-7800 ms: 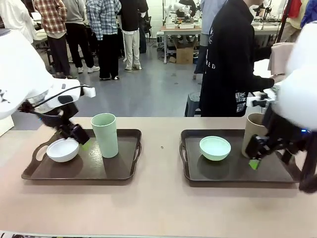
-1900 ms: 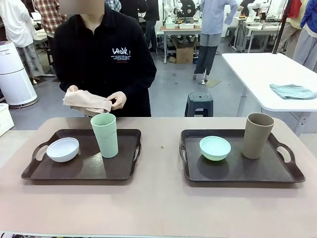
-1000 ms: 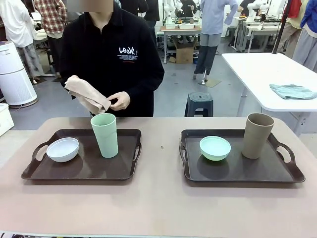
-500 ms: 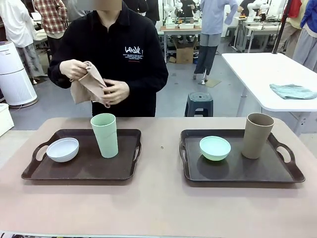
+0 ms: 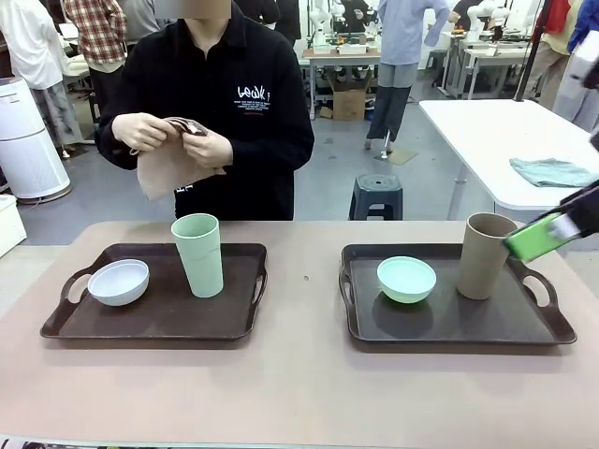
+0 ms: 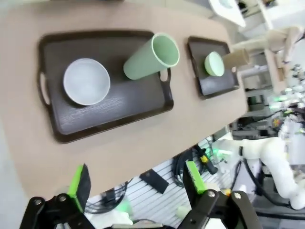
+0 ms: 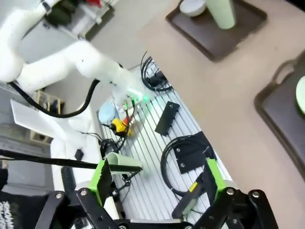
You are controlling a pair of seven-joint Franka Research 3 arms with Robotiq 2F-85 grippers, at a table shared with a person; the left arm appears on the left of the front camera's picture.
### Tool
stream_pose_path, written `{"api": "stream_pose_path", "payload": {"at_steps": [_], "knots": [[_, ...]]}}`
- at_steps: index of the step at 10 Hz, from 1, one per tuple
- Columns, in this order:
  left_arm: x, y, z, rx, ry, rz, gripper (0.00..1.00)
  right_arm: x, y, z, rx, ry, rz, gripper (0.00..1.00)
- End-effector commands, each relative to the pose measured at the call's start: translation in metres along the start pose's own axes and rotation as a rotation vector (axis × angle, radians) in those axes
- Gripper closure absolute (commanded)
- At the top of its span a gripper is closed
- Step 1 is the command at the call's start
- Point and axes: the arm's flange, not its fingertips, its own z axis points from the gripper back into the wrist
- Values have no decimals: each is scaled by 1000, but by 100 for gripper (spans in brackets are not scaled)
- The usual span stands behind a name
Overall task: Set up a tray with a mat and arrange the tableware.
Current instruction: Pick up the Picnic Bowl and Reusable plastic cup from the Handle tray in front of the human's position and hold them in the air.
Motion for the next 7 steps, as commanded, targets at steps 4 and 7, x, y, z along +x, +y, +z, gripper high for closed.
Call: {"api": "stream_pose_path", "payload": {"at_steps": [4,7], "knots": [[35,-50,-25,244,124,-4,0,105,35,-85,-498,-113,262,0],[28,-63,-82,304,251,-89,0,217,-4,-176,-647,-90,234,0]]}}
